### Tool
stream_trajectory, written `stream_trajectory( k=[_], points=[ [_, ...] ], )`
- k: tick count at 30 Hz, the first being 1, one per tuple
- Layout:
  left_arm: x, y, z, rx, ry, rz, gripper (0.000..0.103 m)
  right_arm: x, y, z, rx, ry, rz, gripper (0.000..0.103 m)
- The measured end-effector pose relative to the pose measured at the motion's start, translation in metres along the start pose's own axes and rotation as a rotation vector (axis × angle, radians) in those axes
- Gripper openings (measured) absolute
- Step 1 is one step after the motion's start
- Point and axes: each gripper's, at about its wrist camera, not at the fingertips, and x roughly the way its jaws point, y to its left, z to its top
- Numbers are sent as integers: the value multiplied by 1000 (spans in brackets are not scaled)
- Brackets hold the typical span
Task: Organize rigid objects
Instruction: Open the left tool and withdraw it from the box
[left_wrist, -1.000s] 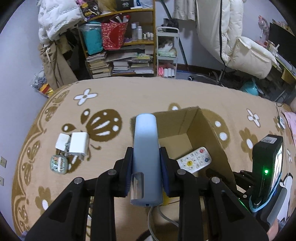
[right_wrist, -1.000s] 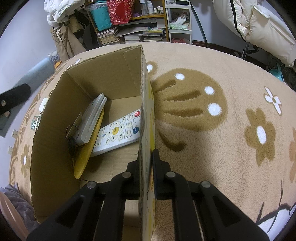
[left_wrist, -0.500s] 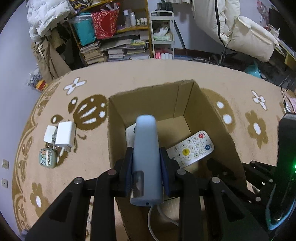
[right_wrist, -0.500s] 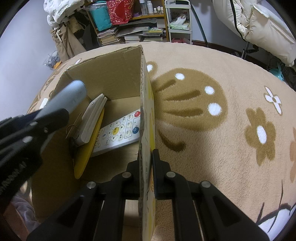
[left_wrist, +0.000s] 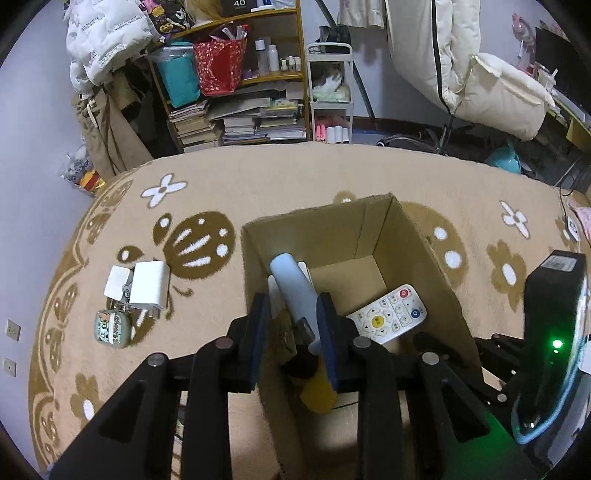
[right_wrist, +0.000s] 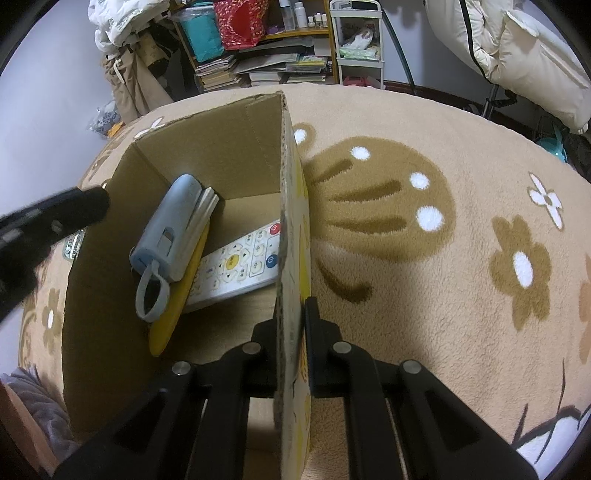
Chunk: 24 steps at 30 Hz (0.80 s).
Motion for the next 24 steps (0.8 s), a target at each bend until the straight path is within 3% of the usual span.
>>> stream_trajectory(
  k=[4,6,7,15,17,19,24],
  points=[
    [-10,12,-2,-14,2,-13,30,0,1,0,-2,0,-2,10],
    [-14,17,-4,-11,-3,-7,40,0,0,0,-1,0,0,10],
    [-17,21,-7,-11,-12,4,51,0,1,0,0,0,0,10],
    [-26,50,-26,-6,-3,22,75,0,-1,1,0,0,0,10],
    [-26,61,-30,-21,-2,32,91,0,-1,1,0,0,1,10],
    [-26,70,-32,-44,-7,57,100,0,1,0,0,1,1,10],
    [-18,100,-42,-118,30,77,100,0,-1,1,1,1,1,10]
  ],
)
